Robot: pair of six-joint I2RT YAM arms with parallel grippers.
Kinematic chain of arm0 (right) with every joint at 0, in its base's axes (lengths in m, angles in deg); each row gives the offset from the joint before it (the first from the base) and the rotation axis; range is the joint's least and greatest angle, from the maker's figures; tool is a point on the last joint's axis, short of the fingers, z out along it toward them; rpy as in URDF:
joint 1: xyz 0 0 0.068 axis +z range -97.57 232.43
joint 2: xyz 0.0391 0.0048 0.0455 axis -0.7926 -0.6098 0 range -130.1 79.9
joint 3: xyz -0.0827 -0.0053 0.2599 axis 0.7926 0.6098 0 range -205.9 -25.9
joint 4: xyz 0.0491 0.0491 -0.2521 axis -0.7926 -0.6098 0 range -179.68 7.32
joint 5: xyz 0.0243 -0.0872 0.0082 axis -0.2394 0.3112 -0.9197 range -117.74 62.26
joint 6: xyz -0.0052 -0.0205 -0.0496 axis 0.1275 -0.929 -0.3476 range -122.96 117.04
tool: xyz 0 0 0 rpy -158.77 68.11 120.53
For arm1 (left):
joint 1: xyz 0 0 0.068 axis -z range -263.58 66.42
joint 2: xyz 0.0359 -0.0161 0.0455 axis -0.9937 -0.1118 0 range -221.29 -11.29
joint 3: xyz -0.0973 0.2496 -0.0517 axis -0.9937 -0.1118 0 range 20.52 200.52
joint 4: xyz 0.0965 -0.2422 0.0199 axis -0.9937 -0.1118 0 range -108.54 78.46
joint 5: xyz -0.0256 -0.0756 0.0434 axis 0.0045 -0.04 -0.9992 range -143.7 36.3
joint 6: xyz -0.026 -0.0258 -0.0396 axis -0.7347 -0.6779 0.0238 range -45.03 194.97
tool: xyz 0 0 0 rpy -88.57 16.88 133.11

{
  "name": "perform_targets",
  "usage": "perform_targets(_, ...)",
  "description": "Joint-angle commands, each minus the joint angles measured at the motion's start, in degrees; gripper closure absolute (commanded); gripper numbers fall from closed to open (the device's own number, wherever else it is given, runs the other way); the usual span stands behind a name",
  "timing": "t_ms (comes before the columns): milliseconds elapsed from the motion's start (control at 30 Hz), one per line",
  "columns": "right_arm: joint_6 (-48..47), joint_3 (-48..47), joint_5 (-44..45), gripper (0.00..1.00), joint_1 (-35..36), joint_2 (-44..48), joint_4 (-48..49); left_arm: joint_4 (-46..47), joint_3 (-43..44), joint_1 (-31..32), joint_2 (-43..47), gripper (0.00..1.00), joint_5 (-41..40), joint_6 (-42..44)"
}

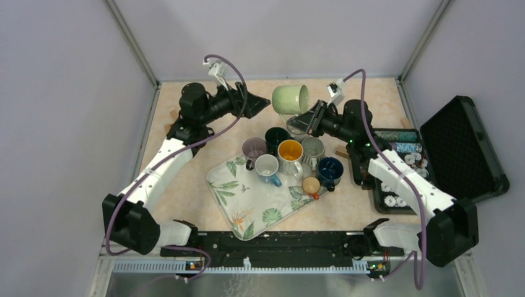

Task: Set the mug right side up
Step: Turn over the cup at the center of the board, then place the cup on the tray.

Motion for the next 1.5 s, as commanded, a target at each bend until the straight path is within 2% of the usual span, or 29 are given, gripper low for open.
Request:
perform_targets(0,-6.0,-6.0,-1.3,1.00,0.2,7.9,-5.9,-5.9,1.9,-0.3,4.4,0.02,-5.7,8.2)
perform_targets(400,-18.5,-8.9,0.5,1.00,6.9,18.1,-42.8,-12.0,0.0,-0.6,6.9,0.02,-10.8,15.0)
perform_targets(567,-20.8,-6.9,2.2,1.00,10.5,19.8,-50.1,-12.3,-1.3,-0.8,6.9,0.02,-11.8,15.7)
perform_targets(767,-22.3,-2.8,5.6,1.00,15.1,20.3,-53.5,-12.5,-2.1,-1.1,6.7,0.02,-12.1,15.9)
perform_targets(1033,-21.6,0.1,14.3,1.00,25.5,17.5,-54.6,-12.7,-2.3,-1.2,5.9,0.02,-12.0,16.0)
perform_targets(1467,-20.5,4.0,18.1,1.00,31.0,12.5,-49.7,-12.9,-2.3,-1.5,5.5,0.02,-12.1,16.5)
